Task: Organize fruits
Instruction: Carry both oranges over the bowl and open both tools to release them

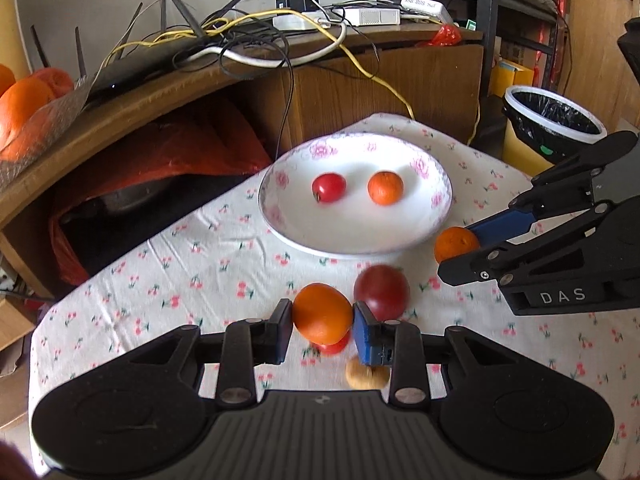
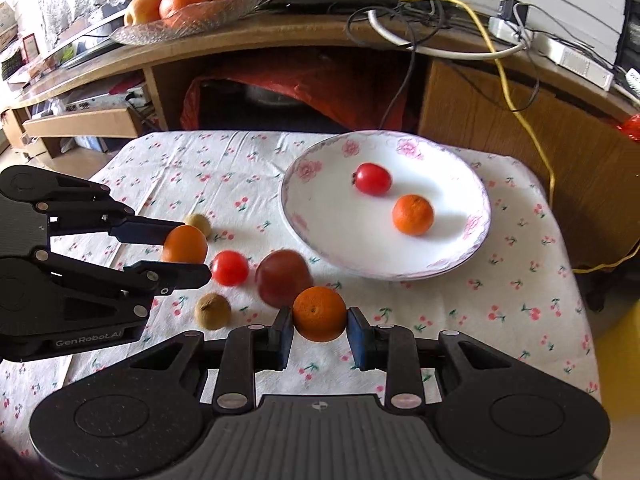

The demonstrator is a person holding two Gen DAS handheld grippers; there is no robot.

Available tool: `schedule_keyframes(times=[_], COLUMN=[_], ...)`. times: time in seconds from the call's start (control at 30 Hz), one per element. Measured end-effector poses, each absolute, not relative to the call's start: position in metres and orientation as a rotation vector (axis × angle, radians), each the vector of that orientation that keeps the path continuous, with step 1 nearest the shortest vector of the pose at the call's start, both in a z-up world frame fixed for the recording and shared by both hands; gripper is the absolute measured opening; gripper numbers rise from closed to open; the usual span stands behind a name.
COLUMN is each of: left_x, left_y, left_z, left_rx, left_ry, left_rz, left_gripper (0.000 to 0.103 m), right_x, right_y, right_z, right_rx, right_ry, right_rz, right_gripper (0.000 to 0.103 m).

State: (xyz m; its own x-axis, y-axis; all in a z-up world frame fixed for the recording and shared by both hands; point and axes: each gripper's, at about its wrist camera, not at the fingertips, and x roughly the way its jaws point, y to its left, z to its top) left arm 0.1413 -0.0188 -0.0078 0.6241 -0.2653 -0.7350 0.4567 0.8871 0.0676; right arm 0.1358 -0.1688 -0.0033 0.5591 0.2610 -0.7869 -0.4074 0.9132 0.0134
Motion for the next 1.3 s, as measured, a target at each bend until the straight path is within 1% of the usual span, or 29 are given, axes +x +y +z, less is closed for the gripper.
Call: schedule_keyframes(times=[0.27,0.63,1.3], left_x=[0.160,0.182,0.198], left_y=[-0.032,-0.047,-0.056], left_z=[-0.006,-0.010,-0.024], left_rx=[0.246,0.225,0.211], left_ry=[0.777,0.772,0.807], left_rz=[-0.424,-0.434,-0.438], left_gripper=[0.041,0.041,0.041], right_x=[0.147,0.170,0.191], right_y=[-0.177,-0.185,-0.196], right_z=[0.007,0.004,-0.011], right_rx=[-0.152,-0.111,-0.057], right_ry=[0.852,0.836,0.866], right_rz=[0.353,0.317,0.302], right_gripper=[0.025,0.025,0.026])
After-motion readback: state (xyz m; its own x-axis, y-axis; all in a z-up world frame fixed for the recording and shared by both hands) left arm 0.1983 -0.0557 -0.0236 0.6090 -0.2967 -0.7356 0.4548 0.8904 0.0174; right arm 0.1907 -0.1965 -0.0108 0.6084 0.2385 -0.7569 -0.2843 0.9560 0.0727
